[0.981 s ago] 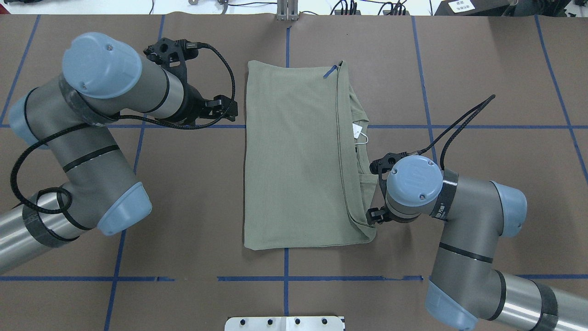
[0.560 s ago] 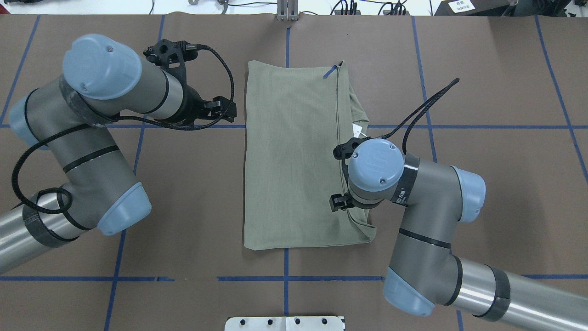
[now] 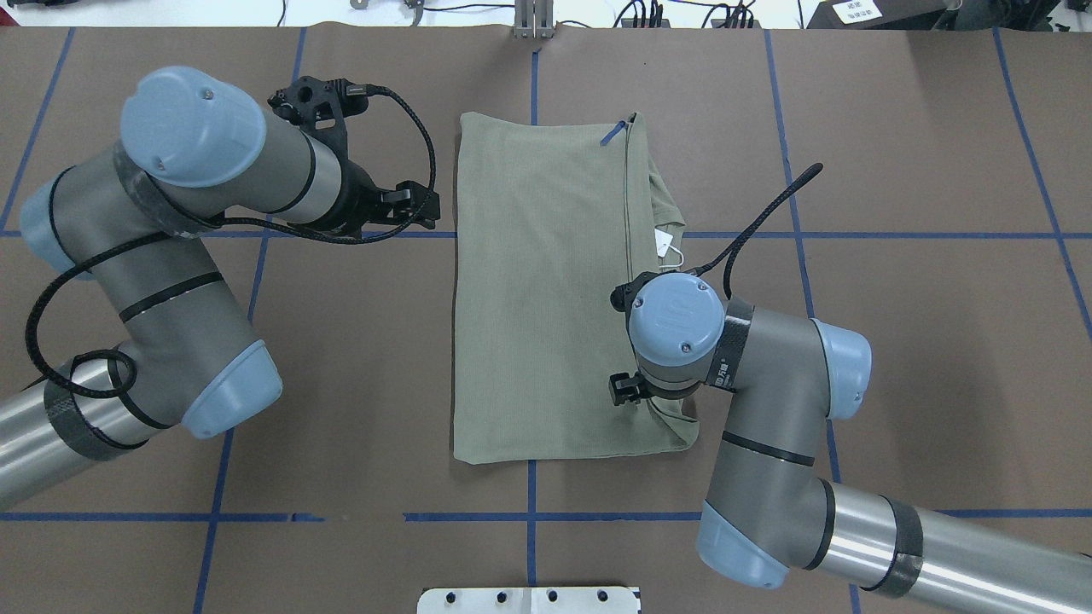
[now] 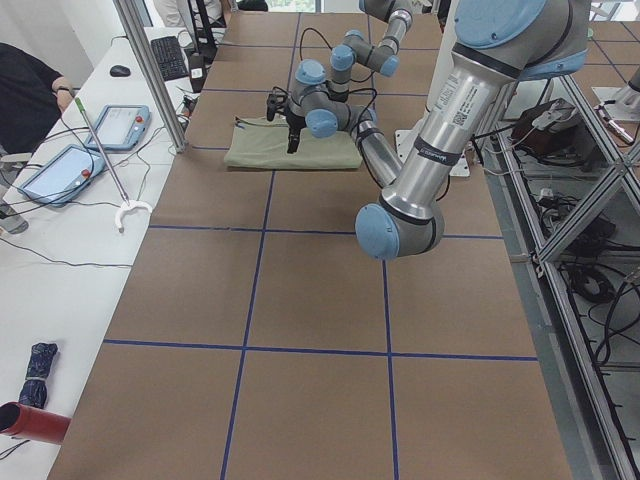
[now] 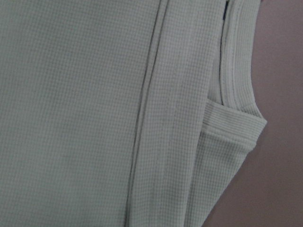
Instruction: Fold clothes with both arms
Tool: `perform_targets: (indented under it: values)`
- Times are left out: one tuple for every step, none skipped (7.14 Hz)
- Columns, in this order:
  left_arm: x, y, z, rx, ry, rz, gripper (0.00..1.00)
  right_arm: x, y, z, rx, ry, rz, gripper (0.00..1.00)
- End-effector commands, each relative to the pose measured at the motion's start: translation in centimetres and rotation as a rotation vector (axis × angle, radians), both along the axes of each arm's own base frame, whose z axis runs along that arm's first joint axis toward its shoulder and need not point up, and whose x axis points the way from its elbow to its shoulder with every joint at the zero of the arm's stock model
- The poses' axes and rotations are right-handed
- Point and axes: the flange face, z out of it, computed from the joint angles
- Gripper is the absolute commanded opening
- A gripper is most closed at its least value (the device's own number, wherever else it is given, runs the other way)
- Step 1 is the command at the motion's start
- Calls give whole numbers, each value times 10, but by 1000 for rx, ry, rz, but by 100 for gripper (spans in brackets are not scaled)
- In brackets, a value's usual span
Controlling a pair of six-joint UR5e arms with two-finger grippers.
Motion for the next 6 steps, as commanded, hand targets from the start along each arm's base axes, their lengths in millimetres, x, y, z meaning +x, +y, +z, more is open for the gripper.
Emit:
perform_targets:
  values:
    - [1, 0, -1, -1, 1, -1, 100, 2, 4, 15, -12, 22, -6, 100]
    - [1, 1, -1, 0, 2, 2, 100, 3, 6, 25, -18, 36, -9, 100]
    - [1, 1, -1, 0, 2, 1, 100, 3, 7, 24, -19, 35, -10, 100]
    - [1, 1, -1, 0, 2, 2, 100, 5, 5, 23, -17, 32, -7, 100]
    - [1, 1, -1, -1, 1, 2, 100, 12, -2, 19, -18, 23, 8, 100]
    - [1, 1, -2, 1, 3, 1, 100, 16, -4, 25, -30, 27, 9, 100]
